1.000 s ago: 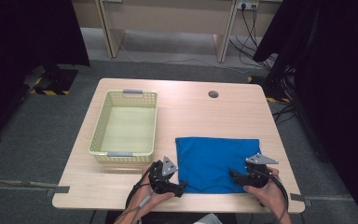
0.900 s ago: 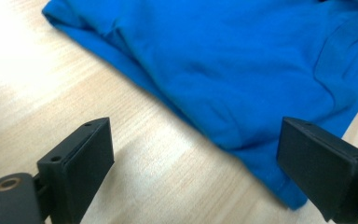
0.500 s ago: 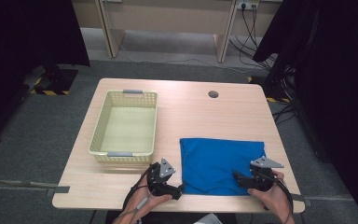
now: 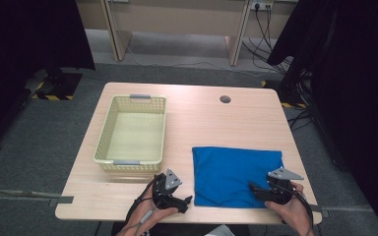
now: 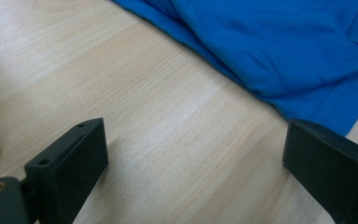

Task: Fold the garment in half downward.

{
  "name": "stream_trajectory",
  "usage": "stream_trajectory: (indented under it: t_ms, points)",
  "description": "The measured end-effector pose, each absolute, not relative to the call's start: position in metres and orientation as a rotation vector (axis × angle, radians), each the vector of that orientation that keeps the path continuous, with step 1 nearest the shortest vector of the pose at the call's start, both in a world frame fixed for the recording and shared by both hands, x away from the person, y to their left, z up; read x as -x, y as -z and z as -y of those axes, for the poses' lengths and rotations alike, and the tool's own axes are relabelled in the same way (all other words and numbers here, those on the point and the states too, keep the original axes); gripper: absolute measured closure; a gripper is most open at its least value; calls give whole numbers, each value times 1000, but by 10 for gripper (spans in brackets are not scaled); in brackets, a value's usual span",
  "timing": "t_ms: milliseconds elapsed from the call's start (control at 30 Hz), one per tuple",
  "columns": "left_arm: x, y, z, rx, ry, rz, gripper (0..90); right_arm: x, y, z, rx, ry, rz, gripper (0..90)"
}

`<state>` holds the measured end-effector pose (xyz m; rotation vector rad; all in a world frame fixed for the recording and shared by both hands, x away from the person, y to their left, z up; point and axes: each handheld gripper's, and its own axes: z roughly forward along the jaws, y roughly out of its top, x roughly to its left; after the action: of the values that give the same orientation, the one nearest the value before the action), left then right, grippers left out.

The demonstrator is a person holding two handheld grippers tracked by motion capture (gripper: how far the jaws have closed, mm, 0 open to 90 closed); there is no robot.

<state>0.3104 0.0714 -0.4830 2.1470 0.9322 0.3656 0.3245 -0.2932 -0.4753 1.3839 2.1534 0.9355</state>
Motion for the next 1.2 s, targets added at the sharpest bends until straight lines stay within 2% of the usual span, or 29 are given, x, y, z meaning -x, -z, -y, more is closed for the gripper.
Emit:
stream_trajectory:
  t_ms: [1200]
  points:
    - [-309,483,-72,-2158,-376,-935,44,-313,475,313,-1385,-1014,-2127,212]
